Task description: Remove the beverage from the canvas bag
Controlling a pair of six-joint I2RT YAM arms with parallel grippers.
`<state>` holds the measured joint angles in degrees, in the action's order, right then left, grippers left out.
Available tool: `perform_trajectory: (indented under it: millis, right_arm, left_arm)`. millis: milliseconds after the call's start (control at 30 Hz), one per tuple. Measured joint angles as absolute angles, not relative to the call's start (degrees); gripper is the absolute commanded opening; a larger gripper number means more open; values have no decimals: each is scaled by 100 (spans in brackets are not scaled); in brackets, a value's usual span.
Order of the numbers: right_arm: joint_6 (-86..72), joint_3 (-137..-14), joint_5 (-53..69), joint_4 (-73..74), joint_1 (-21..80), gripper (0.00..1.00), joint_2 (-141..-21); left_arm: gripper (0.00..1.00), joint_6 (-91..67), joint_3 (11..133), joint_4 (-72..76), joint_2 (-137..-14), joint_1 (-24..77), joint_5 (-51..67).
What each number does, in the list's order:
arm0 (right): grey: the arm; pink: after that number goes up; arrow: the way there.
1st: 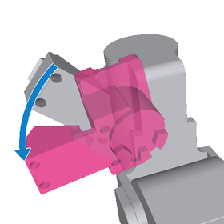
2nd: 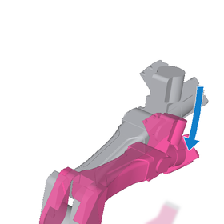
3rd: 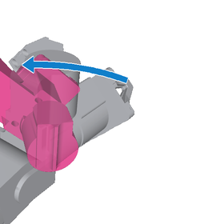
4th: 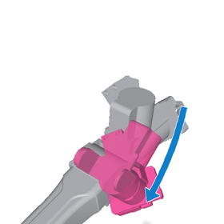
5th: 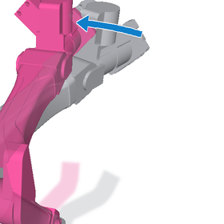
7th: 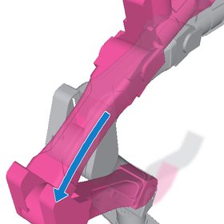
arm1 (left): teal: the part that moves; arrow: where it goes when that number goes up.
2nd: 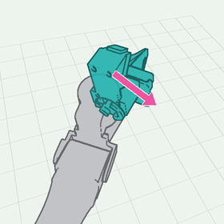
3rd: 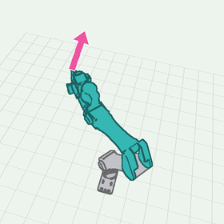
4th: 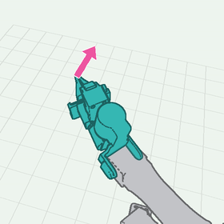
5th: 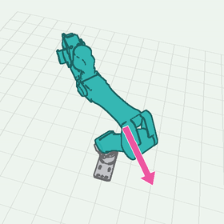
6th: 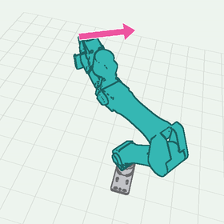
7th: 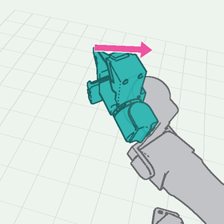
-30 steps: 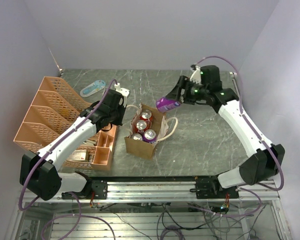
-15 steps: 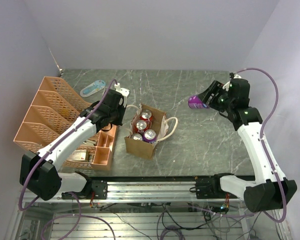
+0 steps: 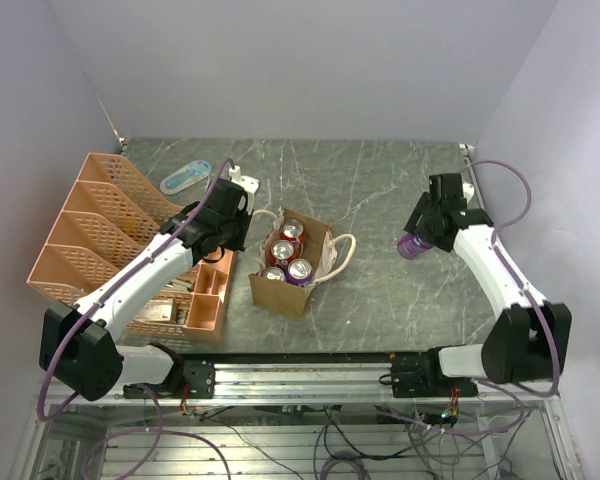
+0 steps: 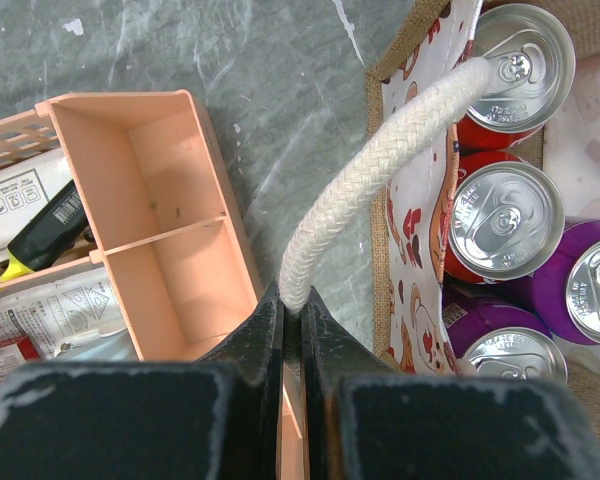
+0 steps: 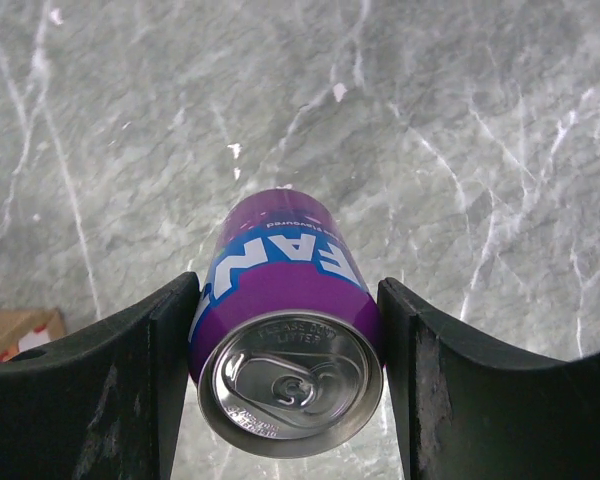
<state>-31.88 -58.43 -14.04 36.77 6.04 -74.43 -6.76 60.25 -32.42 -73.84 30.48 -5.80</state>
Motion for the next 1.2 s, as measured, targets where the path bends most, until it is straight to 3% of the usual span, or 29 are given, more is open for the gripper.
perform_trajectory:
  millis: [367, 867, 1067, 1200]
  right_arm:
    - [-2880, -7244, -1153, 4051, 698, 0, -9310]
    - [-1341, -7516, -1168, 4272, 1673, 0, -9985]
    - [-1264, -7577, -1376, 4259, 1951, 9, -10033]
    - [-1260, -7572, -1367, 4250, 1957, 25, -10033]
  left_arm:
    - [7, -676, 6025, -3242, -7391, 3048, -580]
    - [7, -661, 6025, -3242, -7459, 3048, -574]
    - [7, -661, 6025, -3245, -7459, 3048, -574]
    - [7, -659, 6025, -3242, -7459, 3048, -576]
